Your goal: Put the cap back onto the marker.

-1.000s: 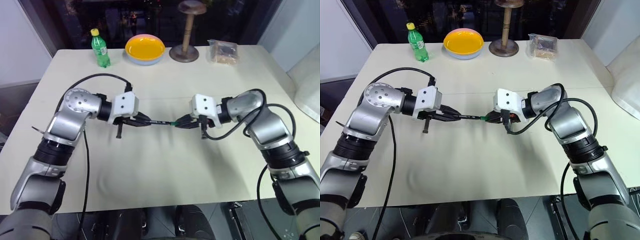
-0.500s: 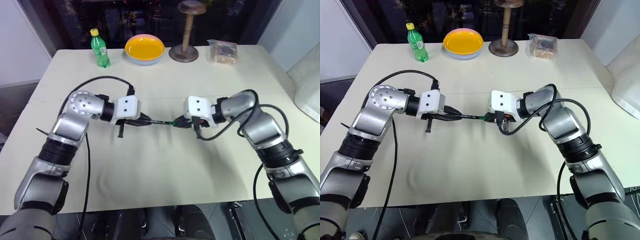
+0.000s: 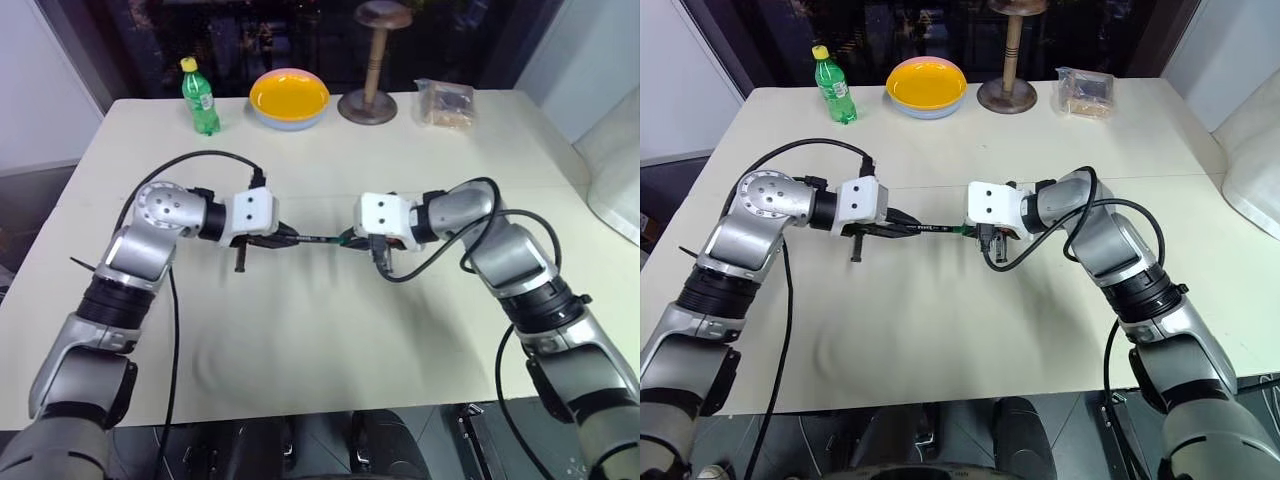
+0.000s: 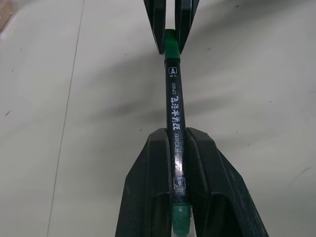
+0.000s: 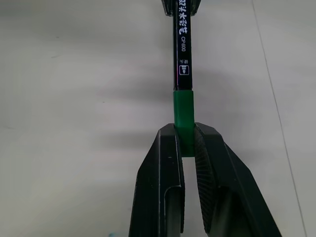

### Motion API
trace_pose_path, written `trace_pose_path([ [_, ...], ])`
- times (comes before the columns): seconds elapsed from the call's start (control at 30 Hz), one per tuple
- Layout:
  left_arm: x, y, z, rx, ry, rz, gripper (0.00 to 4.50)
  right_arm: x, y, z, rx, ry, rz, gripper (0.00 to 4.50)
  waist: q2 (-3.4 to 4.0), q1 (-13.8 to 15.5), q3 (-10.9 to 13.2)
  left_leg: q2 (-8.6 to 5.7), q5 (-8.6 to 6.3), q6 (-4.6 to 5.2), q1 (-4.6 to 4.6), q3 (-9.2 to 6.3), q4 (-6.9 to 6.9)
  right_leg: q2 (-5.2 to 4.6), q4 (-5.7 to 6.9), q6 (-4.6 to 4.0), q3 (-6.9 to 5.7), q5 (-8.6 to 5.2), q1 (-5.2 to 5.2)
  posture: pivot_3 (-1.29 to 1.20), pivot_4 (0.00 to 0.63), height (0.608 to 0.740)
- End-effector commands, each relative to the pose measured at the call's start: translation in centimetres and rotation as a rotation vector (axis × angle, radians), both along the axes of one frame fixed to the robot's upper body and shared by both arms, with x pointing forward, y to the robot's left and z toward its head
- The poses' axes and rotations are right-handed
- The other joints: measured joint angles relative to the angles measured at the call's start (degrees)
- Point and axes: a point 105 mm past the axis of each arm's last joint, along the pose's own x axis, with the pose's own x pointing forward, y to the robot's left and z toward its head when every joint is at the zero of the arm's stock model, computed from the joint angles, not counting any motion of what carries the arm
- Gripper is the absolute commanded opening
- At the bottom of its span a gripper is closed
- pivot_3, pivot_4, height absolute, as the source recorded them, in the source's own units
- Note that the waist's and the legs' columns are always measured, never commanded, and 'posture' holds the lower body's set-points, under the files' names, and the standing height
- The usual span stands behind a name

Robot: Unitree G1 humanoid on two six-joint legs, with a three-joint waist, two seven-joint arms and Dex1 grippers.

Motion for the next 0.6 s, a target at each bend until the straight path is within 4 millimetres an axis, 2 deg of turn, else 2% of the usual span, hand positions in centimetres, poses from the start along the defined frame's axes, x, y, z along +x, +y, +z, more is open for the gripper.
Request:
trace_pose_path([
  [0.03,-0.2,-1.2,1.4,-0.021,-0.062,-0.05,0.0,-0.6,1.8,2.7,0.04,-0.108,0.074,0.03,0.0,0.0,0.0,0.0,0.0,0.0,0.0,0.0,0.0,0.0,0.0,0.0,0.0,0.0,0.0,0.0,0.15,0.74],
  [0.4,0.0,-1.7,1.7,-0.042,-0.086,-0.061,0.0,-1.4,3.2,3.8,0.107,-0.094,0.109,0.03,0.0,-0.09,0.0,0.0,0.0,-0.01,0.0,-0.01,0.0,0.0,0.0,0.0,0.0,0.0,0.0,0.0,0.15,0.74],
  [0.6,-0.7,-2.6,2.0,-0.067,-0.087,-0.094,0.0,-1.8,3.9,4.4,0.13,-0.094,0.131,0.03,0.0,-0.06,0.0,0.0,-0.01,0.01,0.0,0.0,0.0,0.0,0.0,0.0,0.0,0.0,0.0,0.0,0.15,0.74],
])
